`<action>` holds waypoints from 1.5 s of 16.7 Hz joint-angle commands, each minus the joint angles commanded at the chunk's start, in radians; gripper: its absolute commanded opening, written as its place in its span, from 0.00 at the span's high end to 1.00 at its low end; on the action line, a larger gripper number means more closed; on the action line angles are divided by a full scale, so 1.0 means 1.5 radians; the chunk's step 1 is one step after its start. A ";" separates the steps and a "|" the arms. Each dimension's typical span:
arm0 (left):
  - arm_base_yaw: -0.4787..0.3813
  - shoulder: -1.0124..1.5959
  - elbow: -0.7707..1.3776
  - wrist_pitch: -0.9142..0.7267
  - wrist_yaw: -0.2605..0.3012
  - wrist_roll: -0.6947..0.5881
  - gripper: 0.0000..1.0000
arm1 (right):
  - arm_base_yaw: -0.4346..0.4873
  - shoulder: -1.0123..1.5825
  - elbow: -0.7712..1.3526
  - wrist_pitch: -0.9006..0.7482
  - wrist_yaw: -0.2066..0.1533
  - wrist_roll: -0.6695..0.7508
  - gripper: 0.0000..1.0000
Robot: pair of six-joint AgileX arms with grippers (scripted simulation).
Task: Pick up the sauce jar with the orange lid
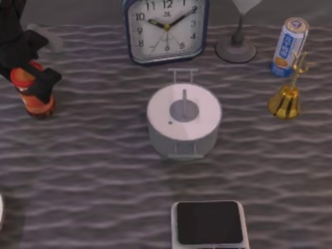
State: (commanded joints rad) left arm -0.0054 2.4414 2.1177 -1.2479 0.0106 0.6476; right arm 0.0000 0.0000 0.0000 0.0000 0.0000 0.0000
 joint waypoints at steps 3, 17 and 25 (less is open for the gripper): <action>0.000 0.000 0.000 0.000 0.000 0.000 0.08 | 0.000 0.000 0.000 0.000 0.000 0.000 0.00; 0.000 0.000 0.000 0.000 0.000 0.000 1.00 | 0.000 0.000 0.000 0.000 0.000 0.000 0.00; -0.002 -0.002 -0.002 0.000 0.000 0.001 1.00 | 0.000 0.000 0.000 0.000 0.000 0.000 0.00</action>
State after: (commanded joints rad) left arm -0.0077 2.4387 2.1152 -1.2486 0.0101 0.6490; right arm 0.0000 0.0000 0.0000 0.0000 0.0000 0.0000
